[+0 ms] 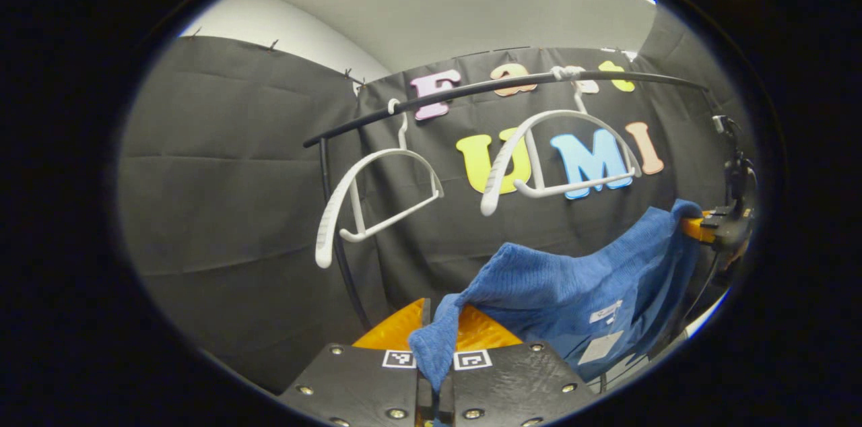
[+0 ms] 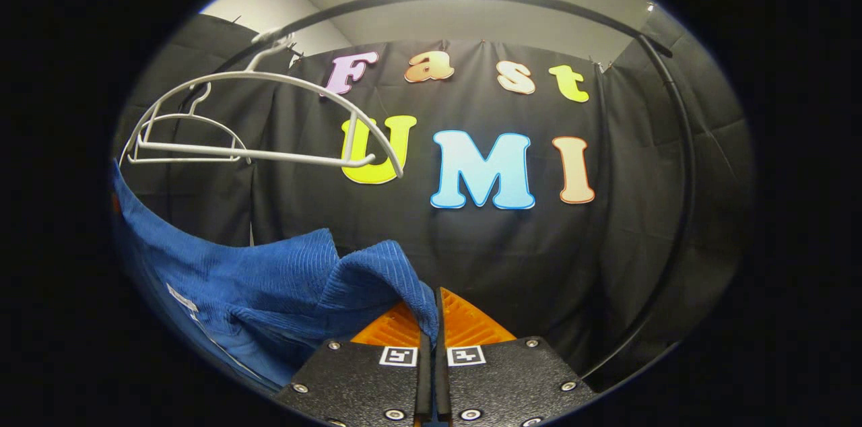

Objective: Grasp the clothes on the hanger with both hands and then place them into the laundry hamper below.

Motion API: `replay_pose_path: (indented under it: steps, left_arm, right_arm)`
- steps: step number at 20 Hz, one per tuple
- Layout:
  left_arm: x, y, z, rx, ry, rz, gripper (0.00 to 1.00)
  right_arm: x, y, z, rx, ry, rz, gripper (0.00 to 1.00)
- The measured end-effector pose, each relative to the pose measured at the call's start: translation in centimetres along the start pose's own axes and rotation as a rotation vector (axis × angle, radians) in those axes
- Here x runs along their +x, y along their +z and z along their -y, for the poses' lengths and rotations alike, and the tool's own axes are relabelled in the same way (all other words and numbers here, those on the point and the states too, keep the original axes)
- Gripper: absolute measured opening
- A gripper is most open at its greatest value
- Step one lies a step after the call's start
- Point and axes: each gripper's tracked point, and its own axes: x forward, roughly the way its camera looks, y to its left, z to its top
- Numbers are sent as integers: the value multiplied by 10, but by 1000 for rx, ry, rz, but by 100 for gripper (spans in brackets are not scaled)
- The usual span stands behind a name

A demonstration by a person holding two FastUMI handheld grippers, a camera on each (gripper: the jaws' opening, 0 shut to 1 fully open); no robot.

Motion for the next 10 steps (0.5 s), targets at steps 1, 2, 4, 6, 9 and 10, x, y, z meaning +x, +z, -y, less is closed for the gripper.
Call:
replay_pose_path:
  steps: [1,2,4,6,9,10]
  left_arm:
    - [-5,3,1,-7,-10,7,4]
    - [-13,6,2,-13,-21,17,9]
    - [-33,15,0,-24,-44,37,5]
    - [-51,25,0,-45,-75,64,4]
    - [-68,40,5,-59,-124,99,9]
    - [-73,41,7,-66,-143,111,9]
  right_arm:
    - [-11,3,0,8,-6,5,2]
    - [-26,6,-2,19,-12,11,1]
    - [-50,18,-5,42,-21,28,2]
    - [-73,33,-10,61,-28,50,2]
    - [-113,50,-26,72,-19,83,2]
    - [-124,56,-31,73,-14,95,2]
